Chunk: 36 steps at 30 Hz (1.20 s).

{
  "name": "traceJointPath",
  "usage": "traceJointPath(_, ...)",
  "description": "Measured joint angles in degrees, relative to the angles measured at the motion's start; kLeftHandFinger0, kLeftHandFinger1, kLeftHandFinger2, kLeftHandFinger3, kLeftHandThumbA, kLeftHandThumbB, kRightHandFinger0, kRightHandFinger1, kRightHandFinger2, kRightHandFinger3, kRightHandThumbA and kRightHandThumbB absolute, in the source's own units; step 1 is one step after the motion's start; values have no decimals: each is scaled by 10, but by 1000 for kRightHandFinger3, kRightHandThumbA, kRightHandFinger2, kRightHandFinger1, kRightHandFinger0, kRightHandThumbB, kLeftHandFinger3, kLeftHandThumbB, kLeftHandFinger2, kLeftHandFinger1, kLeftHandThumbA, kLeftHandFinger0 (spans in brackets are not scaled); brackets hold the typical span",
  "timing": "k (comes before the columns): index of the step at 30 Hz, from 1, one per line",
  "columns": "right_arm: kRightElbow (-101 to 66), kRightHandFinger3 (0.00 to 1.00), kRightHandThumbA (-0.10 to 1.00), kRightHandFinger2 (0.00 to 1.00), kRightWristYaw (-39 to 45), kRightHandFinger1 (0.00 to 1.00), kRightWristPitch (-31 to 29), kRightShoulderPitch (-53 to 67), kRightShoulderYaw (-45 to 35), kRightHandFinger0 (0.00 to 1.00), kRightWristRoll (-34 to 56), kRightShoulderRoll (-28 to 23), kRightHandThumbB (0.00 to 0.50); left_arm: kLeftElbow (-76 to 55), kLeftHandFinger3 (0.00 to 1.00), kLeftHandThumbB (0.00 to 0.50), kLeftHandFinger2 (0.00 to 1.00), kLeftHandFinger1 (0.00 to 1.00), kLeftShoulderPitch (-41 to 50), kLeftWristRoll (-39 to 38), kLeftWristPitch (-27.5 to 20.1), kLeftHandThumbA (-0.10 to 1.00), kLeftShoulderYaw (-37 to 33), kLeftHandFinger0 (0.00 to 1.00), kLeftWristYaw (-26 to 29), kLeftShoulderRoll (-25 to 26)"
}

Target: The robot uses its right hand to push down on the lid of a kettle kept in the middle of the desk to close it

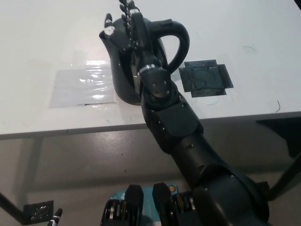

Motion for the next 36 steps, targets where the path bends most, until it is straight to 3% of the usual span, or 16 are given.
traceJointPath(2, 12, 1000, 338, 1000, 0, 979, -27, 1, -2, 960, -2, 0, 57, 0, 1000, 109, 1000, 1000, 0, -1, 0, 1000, -2, 1000, 0, 0)
traceJointPath(5, 24, 998, 281, 1000, 1, 987, -60, 3, -2, 968, -4, 2, 51, 0, 1000, 108, 1000, 1000, -5, -2, 0, 1000, -2, 1000, 0, 0)
traceJointPath(10, 39, 1000, 300, 1000, 8, 970, -102, 9, -4, 933, -6, 3, 35, -3, 1000, 104, 1000, 1000, -11, -4, 0, 1000, -2, 1000, 0, 0)
traceJointPath(11, 39, 1000, 313, 1000, 8, 982, -107, 10, -3, 947, -7, 3, 32, -3, 1000, 104, 1000, 1000, -11, -4, 0, 1000, -2, 1000, 0, 0)
traceJointPath(13, 38, 1000, 341, 1000, 8, 995, -109, 12, -1, 980, -9, 2, 89, -4, 1000, 103, 1000, 1000, -9, -5, 0, 1000, -2, 1000, 0, 2)
traceJointPath(17, -28, 1000, 371, 1000, 13, 1000, -104, 39, 13, 1000, -16, 1, 63, -4, 1000, 89, 1000, 1000, -6, -5, 0, 1000, -1, 1000, 0, 3)
traceJointPath(25, -230, 1000, 519, 1000, 27, 1000, -31, 122, 50, 1000, -30, -1, 116, -1, 1000, 101, 1000, 1000, -2, 3, 0, 1000, 6, 1000, 0, 3)
traceJointPath(29, -311, 1000, 537, 1000, 35, 1000, 13, 140, 55, 1000, -30, -10, 136, 0, 1000, 91, 1000, 1000, -2, 3, 0, 1000, 6, 1000, 0, 3)
traceJointPath(32, -370, 1000, 560, 1000, 39, 1000, 45, 141, 57, 1000, -30, -21, 130, 0, 1000, 85, 1000, 1000, -1, 3, 0, 1000, 6, 1000, 0, 3)
traceJointPath(34, -409, 1000, 602, 1000, 43, 1000, 63, 141, 58, 1000, -30, -29, 152, 0, 1000, 90, 1000, 1000, 0, 3, 0, 1000, 6, 1000, 0, 3)
traceJointPath(36, -457, 1000, 587, 1000, 49, 1000, 87, 141, 59, 1000, -29, -38, 135, 0, 1000, 96, 1000, 1000, 1, 3, 0, 1000, 6, 1000, 0, 3)
